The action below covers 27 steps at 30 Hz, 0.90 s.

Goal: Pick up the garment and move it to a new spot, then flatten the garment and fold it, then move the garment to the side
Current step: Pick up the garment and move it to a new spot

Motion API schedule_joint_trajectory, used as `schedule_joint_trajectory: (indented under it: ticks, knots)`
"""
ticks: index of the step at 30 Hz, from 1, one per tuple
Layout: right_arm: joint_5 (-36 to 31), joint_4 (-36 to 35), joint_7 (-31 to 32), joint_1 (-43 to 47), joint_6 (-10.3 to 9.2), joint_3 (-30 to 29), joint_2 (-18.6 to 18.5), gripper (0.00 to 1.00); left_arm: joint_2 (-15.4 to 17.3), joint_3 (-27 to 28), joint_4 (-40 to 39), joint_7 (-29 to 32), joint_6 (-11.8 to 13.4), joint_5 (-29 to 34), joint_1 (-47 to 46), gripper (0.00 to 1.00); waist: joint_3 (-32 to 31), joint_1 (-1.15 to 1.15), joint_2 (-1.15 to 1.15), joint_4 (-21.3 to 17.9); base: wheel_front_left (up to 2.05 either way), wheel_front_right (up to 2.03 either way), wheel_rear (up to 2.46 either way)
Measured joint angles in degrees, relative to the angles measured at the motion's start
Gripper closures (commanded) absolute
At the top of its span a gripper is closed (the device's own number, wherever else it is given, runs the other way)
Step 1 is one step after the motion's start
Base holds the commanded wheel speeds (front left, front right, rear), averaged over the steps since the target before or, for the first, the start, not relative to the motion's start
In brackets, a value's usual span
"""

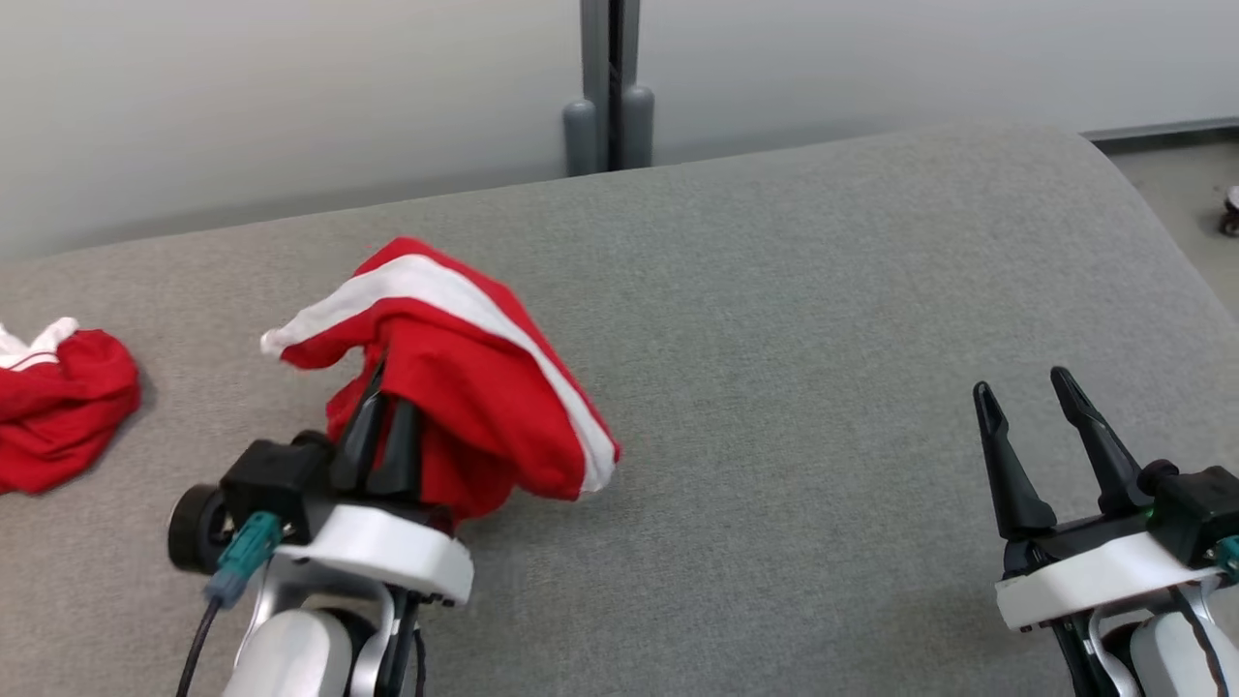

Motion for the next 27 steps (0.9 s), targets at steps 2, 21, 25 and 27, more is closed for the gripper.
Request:
schedule_joint_trajectory:
  ticks: [2, 21, 25, 27]
  knots:
    - [0.2, -0.2, 0.0, -0.8, 0.0, 0.0, 0.3, 0.0, -0.4, -1.7, 2.3, 0.4, -0.7, 0.7, -2.8, 1.0, 1.1, 0.0, 0.0, -1.5, 0.0, 0.0, 0.0]
    - [1.4, -0.3, 0.0, -3.3, 0.0, -1.0, 2.7, 0.0, -2.5, -10.2, 25.0, -1.5, -6.7, 1.5, -11.4, 0.0, 9.4, 0.0, 0.0, -8.3, 0.0, 0.0, 0.0]
    - [1.0, -0.4, 0.0, -3.3, 0.0, -0.9, 2.6, 0.0, -2.4, -9.9, 25.2, -4.6, -6.4, 1.3, -10.7, 0.0, 8.6, 0.0, 0.0, -6.7, 0.0, 0.0, 0.0]
    - [0.9, -0.5, 0.0, -3.2, 0.0, -1.0, 2.5, 0.0, -2.3, -9.3, 24.4, -6.2, -5.9, 1.0, -9.9, 0.0, 8.1, 0.0, 0.0, -5.7, 0.0, 0.0, 0.0]
